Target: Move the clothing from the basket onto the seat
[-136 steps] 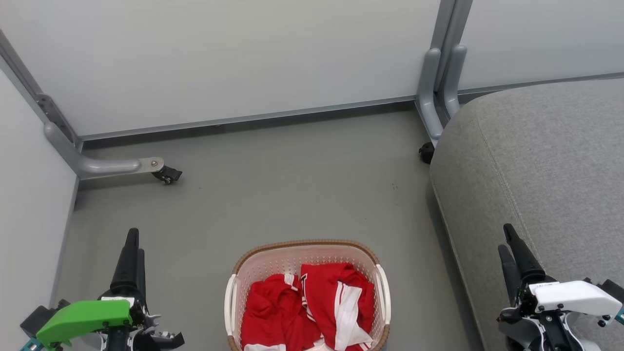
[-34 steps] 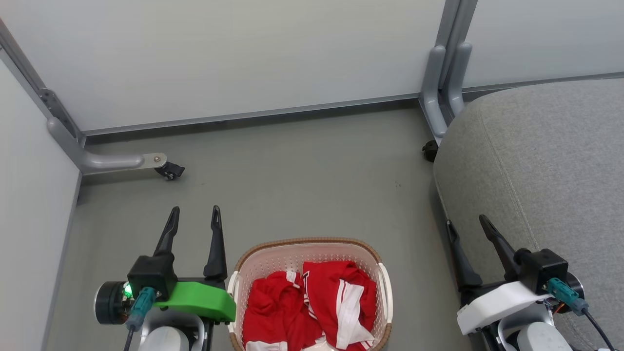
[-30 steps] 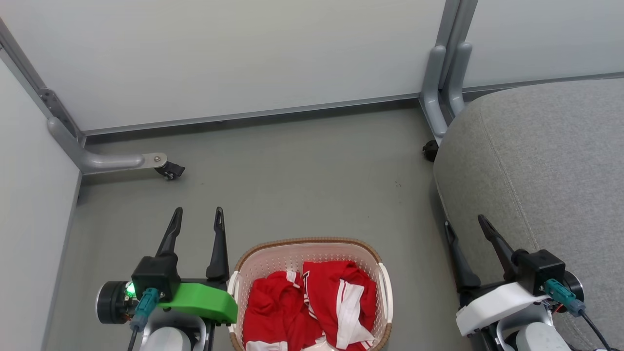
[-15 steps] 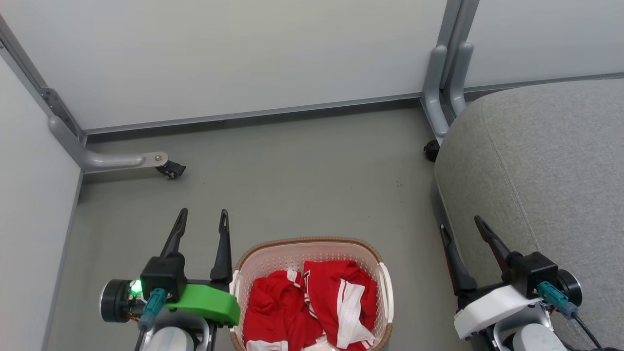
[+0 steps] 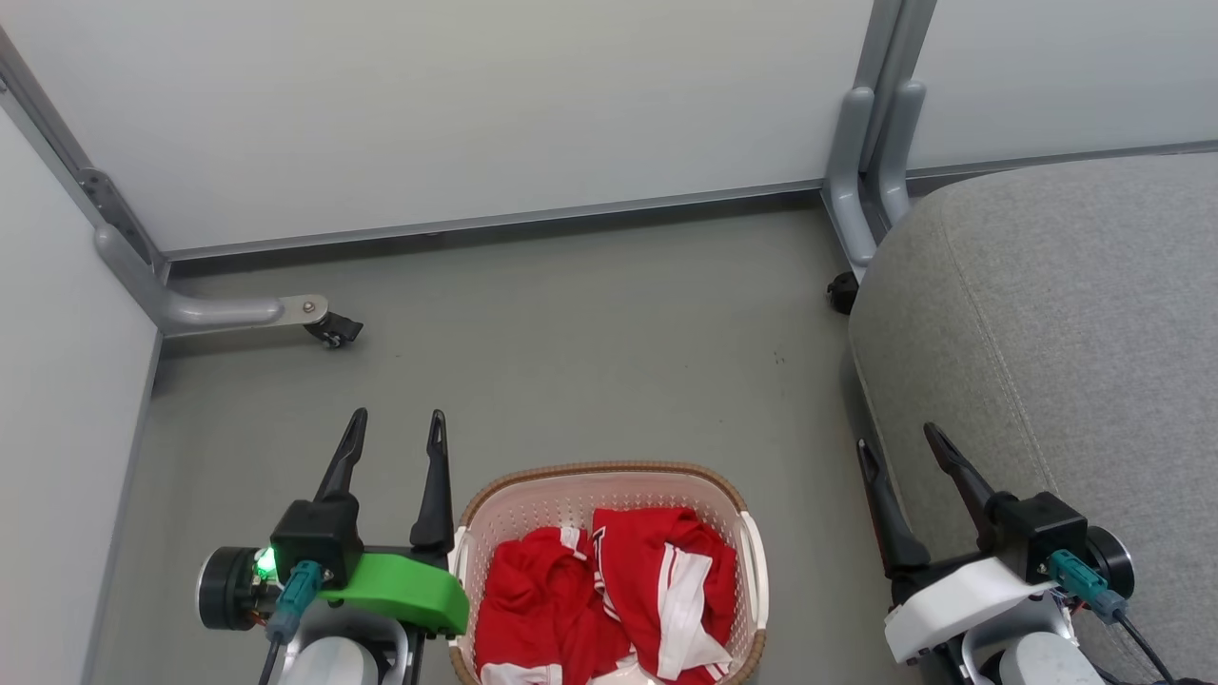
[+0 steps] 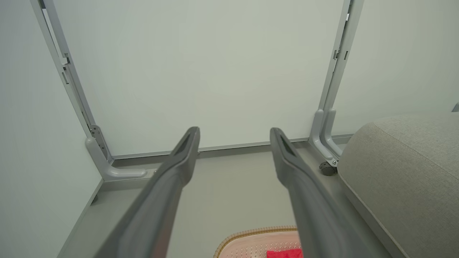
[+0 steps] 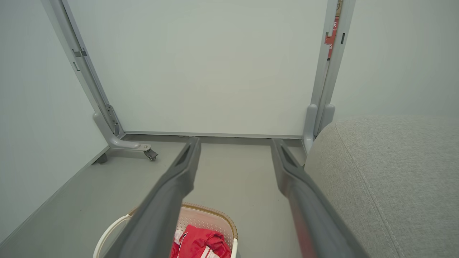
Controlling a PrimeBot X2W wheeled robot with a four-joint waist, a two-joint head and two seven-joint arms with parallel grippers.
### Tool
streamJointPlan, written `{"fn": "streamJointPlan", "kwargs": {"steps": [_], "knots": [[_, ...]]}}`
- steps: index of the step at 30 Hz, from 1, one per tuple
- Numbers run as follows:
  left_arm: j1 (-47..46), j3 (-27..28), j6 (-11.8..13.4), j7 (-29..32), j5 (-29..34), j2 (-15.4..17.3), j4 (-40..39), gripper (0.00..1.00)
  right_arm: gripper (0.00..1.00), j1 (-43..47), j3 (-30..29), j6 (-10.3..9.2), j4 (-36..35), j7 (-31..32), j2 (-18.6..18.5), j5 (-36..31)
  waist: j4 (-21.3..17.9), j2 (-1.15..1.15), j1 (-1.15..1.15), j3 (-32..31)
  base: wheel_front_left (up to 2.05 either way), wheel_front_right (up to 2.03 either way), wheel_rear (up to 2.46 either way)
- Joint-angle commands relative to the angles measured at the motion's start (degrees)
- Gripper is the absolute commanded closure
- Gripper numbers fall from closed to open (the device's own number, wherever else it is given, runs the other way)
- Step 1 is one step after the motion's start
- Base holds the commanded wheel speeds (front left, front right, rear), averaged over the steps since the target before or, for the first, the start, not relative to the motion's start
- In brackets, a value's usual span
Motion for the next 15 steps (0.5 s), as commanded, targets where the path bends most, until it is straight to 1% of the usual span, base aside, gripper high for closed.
{"fn": "streamJointPlan", "kwargs": {"steps": [1,8,12,15], "knots": [[-0.91,-0.02,-0.26,-0.03,-0.11,0.36,0.04,0.00,0.00,-0.02,0.04,-0.01,-0.04,-0.28,-0.30,0.21,-0.06,0.00,0.00,0.02,0.00,0.00,0.00],[-2.39,-0.96,-0.65,-0.02,0.13,0.35,0.43,0.00,0.00,-1.28,0.31,0.00,-0.55,-0.28,-0.30,0.21,-0.91,0.00,0.00,1.68,0.00,0.00,0.00],[-4.12,-1.76,-1.16,-0.02,0.32,0.35,1.44,0.00,0.00,-2.36,0.78,-0.01,-1.13,-0.28,-0.31,0.13,-2.43,0.00,0.00,3.51,0.00,0.00,0.00],[-5.68,-2.10,-1.76,-0.02,0.66,0.34,2.65,0.00,0.00,-3.50,1.07,-0.01,-1.87,-0.28,-0.30,0.27,-4.33,0.00,0.00,5.30,0.00,0.00,0.00]]}}
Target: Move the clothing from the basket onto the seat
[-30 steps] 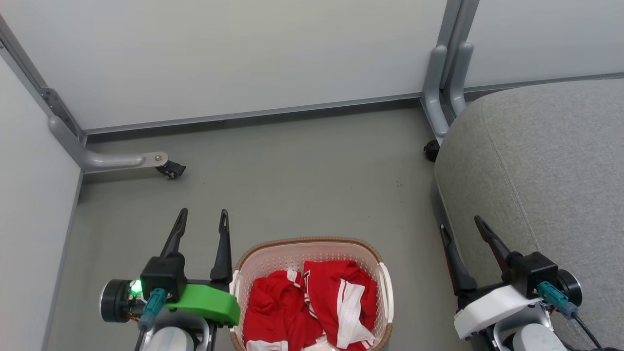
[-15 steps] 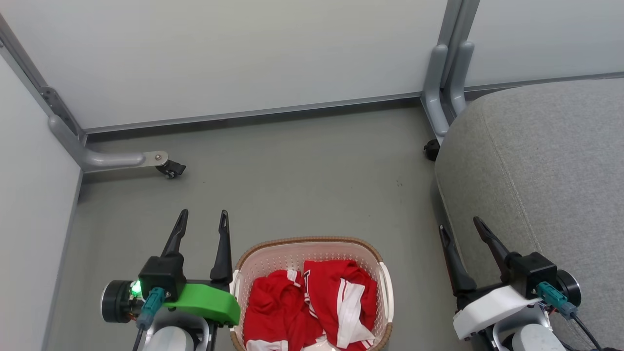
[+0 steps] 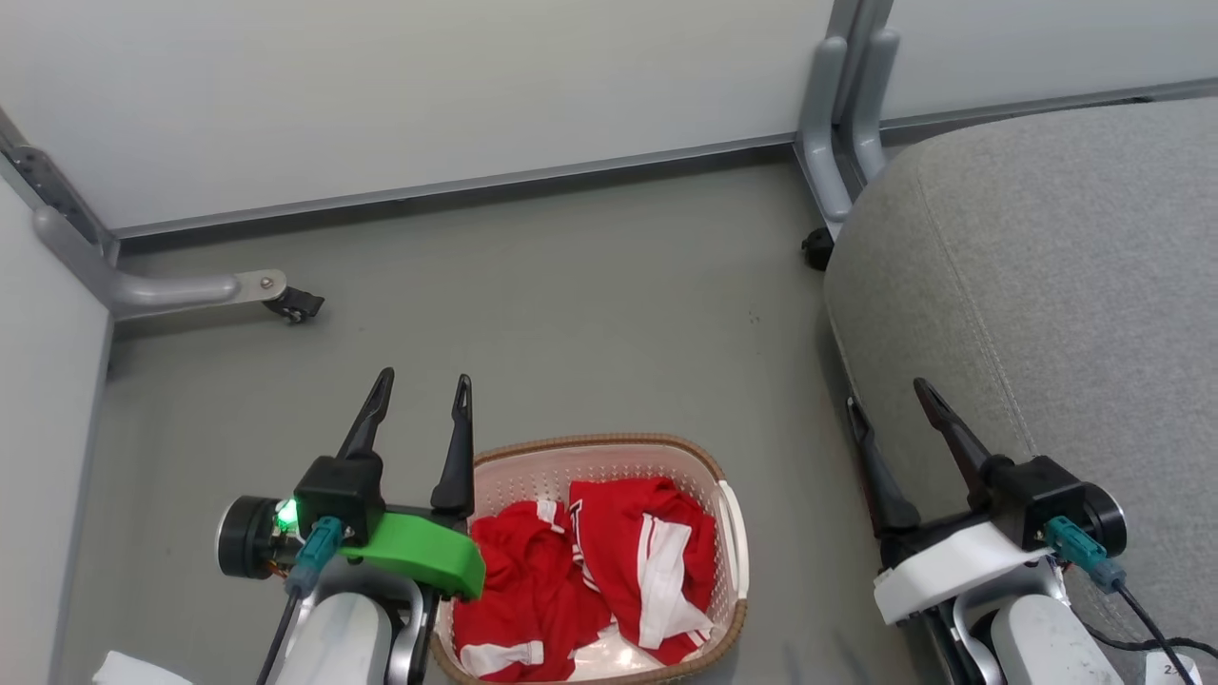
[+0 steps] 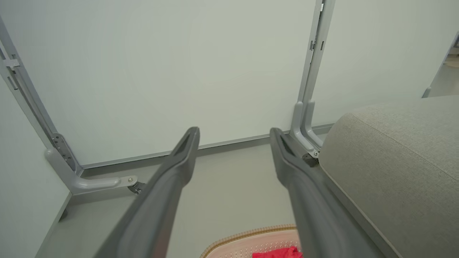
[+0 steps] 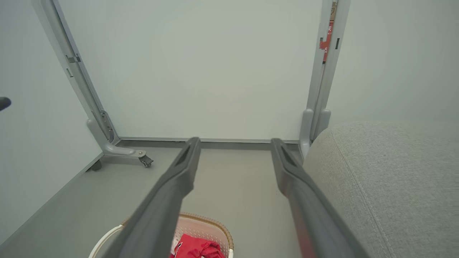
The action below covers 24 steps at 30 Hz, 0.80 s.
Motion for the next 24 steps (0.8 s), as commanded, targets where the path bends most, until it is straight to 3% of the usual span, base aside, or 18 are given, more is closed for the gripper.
{"fn": "streamJointPlan", "kwargs": {"steps": [1,13,24], "knots": [[-1.53,0.05,-0.36,-0.03,0.51,0.33,0.47,0.00,0.00,-0.95,0.21,-0.02,-0.41,-0.28,-0.29,0.22,-2.53,0.00,0.00,2.41,0.00,0.00,0.00],[-9.93,-0.67,-3.49,-0.04,3.96,1.32,8.57,0.00,0.00,-7.38,2.48,-0.02,-4.55,-0.28,-0.23,2.72,-12.56,0.00,0.00,13.27,0.00,0.00,0.00],[-18.38,-4.54,-5.77,-0.03,7.36,4.85,19.46,0.00,0.00,-12.80,4.70,-0.02,-7.94,-0.28,-0.21,6.31,-19.45,0.00,0.00,24.04,0.00,0.00,0.00]]}}
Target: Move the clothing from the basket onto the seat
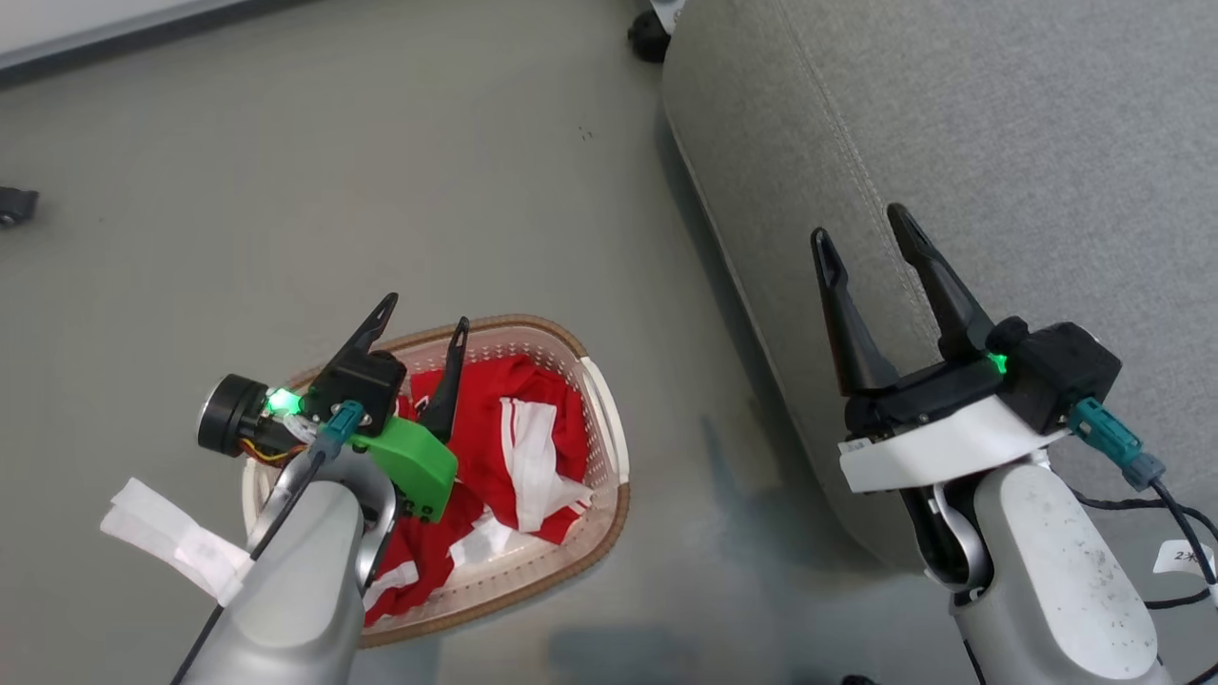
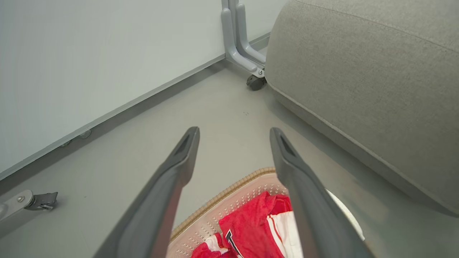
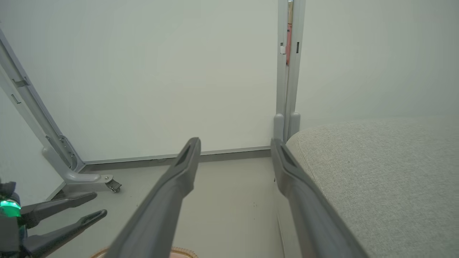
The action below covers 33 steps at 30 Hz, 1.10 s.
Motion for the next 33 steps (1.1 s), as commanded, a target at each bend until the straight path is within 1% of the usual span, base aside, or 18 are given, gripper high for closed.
{"fn": "streamJointPlan", "kwargs": {"steps": [1,7,16,23,27,33], "knots": [[-1.96,-0.42,-0.42,-0.03,0.57,1.12,1.56,0.00,0.00,-1.31,0.25,-0.02,-0.54,-0.27,-0.08,0.64,-5.97,0.00,0.00,7.37,0.00,0.00,0.00],[-6.36,-2.83,-0.94,-0.03,1.57,2.99,7.48,0.00,0.00,-3.83,1.31,-0.02,-1.80,-0.27,-0.06,2.28,-8.01,0.00,0.00,12.84,0.00,0.00,0.00],[-14.24,-8.00,-1.30,-0.03,3.57,5.37,17.00,0.00,0.00,-8.13,3.28,-0.02,-3.85,-0.27,-0.07,3.81,-9.41,0.00,0.00,21.91,0.00,0.00,0.00],[-19.39,-10.82,-1.40,0.02,4.13,6.93,23.64,0.00,0.00,-10.18,4.24,-0.02,-5.36,-0.27,-0.07,4.94,-10.86,0.00,0.00,26.94,0.00,0.00,0.00],[-21.82,-12.93,-1.41,0.20,4.04,6.92,27.33,0.00,0.00,-10.06,4.14,-0.02,-5.74,-0.26,-0.08,5.14,-10.99,0.00,0.00,28.76,0.00,0.00,0.00],[-25.30,-15.92,-1.42,0.14,3.44,6.53,31.39,0.00,0.00,-9.33,3.57,-0.02,-6.72,-0.27,-0.08,4.23,-9.99,0.00,0.00,30.61,0.07,0.07,0.07]]}}
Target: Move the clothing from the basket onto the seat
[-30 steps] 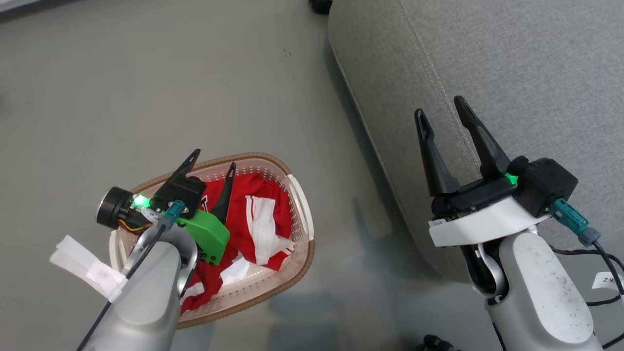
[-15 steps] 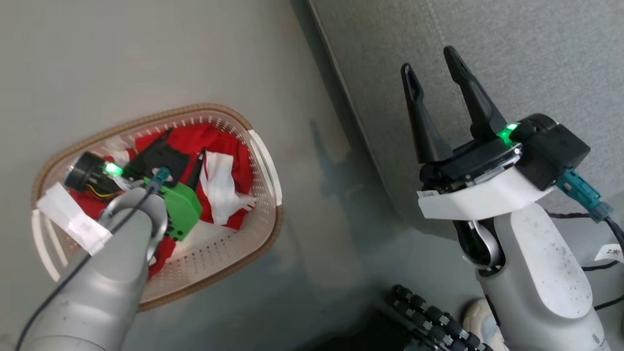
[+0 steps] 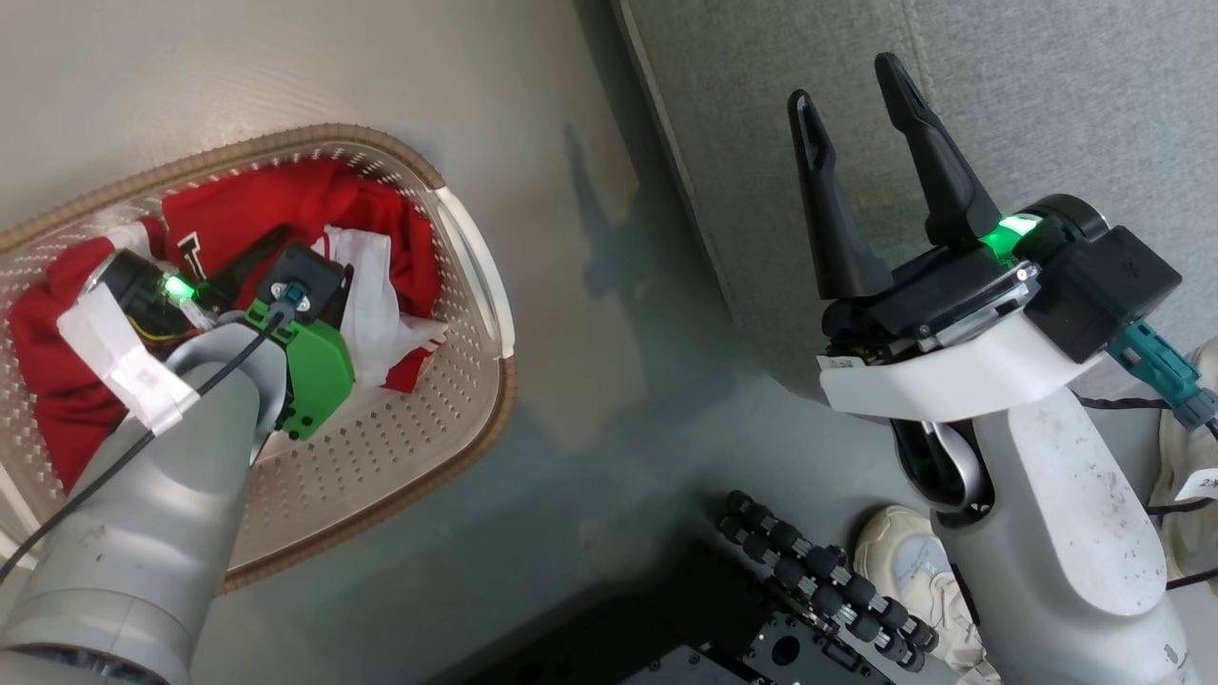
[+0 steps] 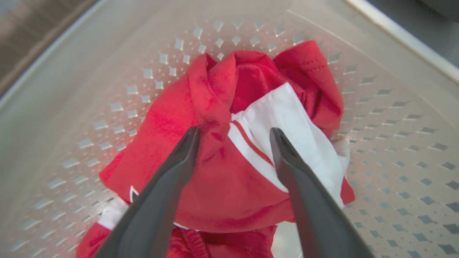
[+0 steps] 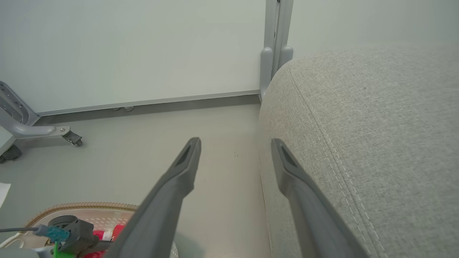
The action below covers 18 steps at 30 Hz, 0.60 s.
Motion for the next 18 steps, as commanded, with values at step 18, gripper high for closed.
{"fn": "streamJointPlan", "kwargs": {"steps": [18], "knots": [[-8.18,-6.39,-0.21,3.77,-1.17,-0.20,4.05,0.00,0.00,1.42,0.40,-0.02,-3.13,-0.28,-0.08,-4.93,5.25,0.00,-0.01,5.73,0.09,0.09,0.09]]}}
